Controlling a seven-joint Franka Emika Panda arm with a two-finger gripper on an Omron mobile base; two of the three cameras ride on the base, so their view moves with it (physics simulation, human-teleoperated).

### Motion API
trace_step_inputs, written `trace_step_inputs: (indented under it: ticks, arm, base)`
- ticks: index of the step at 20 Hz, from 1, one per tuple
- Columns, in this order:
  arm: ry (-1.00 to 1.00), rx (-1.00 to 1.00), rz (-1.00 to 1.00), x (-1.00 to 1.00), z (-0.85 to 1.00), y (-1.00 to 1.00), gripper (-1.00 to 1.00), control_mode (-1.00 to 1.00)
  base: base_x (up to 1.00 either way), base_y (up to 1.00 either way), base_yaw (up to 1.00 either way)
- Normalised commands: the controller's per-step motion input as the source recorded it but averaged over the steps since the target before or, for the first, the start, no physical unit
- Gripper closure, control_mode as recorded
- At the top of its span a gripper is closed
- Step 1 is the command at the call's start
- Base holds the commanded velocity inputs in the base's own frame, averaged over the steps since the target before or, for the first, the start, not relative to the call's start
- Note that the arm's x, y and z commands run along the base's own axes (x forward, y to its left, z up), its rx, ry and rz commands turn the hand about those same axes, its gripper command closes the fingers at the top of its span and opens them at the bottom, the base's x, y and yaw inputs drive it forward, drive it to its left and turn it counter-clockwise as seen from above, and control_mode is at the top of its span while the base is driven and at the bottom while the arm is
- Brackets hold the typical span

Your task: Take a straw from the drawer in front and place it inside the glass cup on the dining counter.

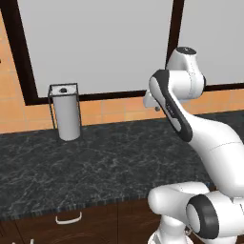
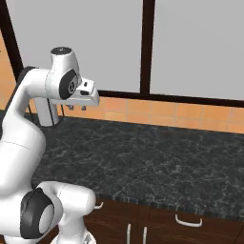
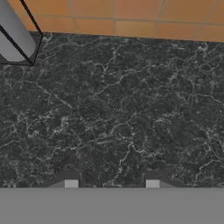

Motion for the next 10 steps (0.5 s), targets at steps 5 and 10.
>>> trace_step_inputs:
  ticks: [5,10]
  arm:
    - [0.0,0.0,0.0,0.0,0.0,0.0,-1.0,1.0]
    - [0.0,0.0,0.0,0.0,0.0,0.0,-1.0,1.0]
  base:
    - [-0.56,0.0,0.0]
    - [-0.73,-0.23,0.06]
